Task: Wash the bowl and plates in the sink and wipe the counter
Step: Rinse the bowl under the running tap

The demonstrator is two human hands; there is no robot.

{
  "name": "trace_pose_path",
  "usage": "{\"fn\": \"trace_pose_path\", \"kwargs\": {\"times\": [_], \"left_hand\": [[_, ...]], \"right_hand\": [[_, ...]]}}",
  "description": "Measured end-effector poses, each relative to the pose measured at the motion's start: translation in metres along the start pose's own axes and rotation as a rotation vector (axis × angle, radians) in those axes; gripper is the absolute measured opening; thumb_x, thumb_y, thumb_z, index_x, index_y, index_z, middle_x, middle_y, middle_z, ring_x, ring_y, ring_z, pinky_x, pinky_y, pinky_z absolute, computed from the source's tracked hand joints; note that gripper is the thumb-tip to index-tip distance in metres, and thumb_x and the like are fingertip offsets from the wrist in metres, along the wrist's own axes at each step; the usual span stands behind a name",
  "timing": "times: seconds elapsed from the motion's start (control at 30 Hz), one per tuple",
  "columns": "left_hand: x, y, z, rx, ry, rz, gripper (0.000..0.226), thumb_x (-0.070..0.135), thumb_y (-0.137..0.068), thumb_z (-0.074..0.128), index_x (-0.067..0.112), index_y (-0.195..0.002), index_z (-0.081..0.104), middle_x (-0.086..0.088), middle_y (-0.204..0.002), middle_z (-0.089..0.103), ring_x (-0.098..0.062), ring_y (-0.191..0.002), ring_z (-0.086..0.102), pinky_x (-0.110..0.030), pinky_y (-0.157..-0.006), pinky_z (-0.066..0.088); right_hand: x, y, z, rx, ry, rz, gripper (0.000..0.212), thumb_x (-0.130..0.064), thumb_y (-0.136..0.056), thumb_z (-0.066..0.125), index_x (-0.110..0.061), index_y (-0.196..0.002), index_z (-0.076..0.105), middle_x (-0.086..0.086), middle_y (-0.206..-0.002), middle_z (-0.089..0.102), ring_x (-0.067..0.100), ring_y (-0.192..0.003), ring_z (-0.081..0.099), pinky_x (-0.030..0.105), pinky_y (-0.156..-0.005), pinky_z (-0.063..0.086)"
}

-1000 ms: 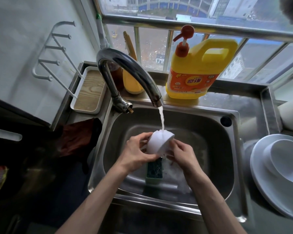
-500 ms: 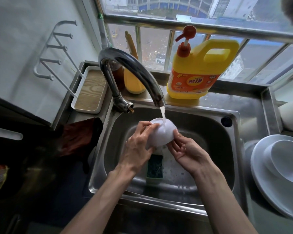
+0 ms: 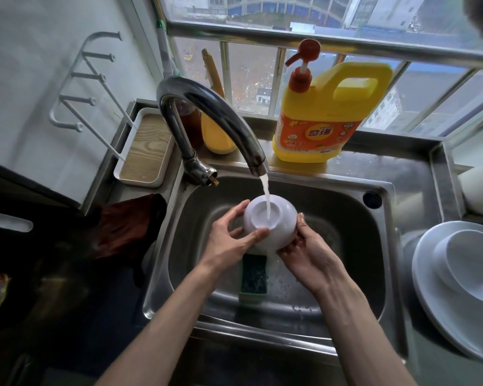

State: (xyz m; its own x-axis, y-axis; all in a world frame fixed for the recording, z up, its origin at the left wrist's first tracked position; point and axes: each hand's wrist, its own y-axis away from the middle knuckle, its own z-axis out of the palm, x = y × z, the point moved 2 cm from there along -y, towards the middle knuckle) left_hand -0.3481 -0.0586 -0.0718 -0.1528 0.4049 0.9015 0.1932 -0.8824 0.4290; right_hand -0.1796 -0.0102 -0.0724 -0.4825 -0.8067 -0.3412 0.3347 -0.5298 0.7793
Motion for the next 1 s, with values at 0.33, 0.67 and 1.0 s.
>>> {"fn": "trace_pose_path", "kwargs": {"times": [0.33,0.67,1.0], "left_hand": [[0.005,-0.027,0.038,0.291,-0.157,0.210,0.036,0.033,-0.108,0.042,0.043,-0.140,0.056,0.006,-0.149,0.050,-0.011,-0.130,0.050,-0.023,-0.102,0.043],[0.019,-0.041,0.037,0.428,-0.503,0.086,0.047,0.065,-0.101,0.038,0.024,-0.096,0.060,-0.004,-0.111,0.057,-0.024,-0.103,0.058,-0.039,-0.085,0.047],[-0.007,-0.016,0.032,0.066,-0.208,0.048,0.103,0.090,-0.071,0.060,0.042,-0.157,0.030,0.001,-0.161,0.042,-0.019,-0.141,0.049,-0.050,-0.110,0.049]], "right_hand": [[0.007,0.003,0.016,-0.024,-0.023,-0.092,0.045,-0.032,-0.109,0.046,0.003,-0.136,0.057,0.024,-0.125,0.071,0.031,-0.111,0.072,0.037,-0.080,0.064],[0.015,0.009,0.011,-0.045,0.061,-0.143,0.043,-0.031,-0.110,0.046,0.003,-0.131,0.061,0.024,-0.125,0.071,0.033,-0.115,0.069,0.038,-0.084,0.063],[-0.005,0.017,0.020,-0.119,0.677,-0.544,0.018,-0.017,-0.101,0.065,-0.008,-0.111,0.077,0.009,-0.104,0.079,0.026,-0.101,0.075,0.034,-0.086,0.061]]}}
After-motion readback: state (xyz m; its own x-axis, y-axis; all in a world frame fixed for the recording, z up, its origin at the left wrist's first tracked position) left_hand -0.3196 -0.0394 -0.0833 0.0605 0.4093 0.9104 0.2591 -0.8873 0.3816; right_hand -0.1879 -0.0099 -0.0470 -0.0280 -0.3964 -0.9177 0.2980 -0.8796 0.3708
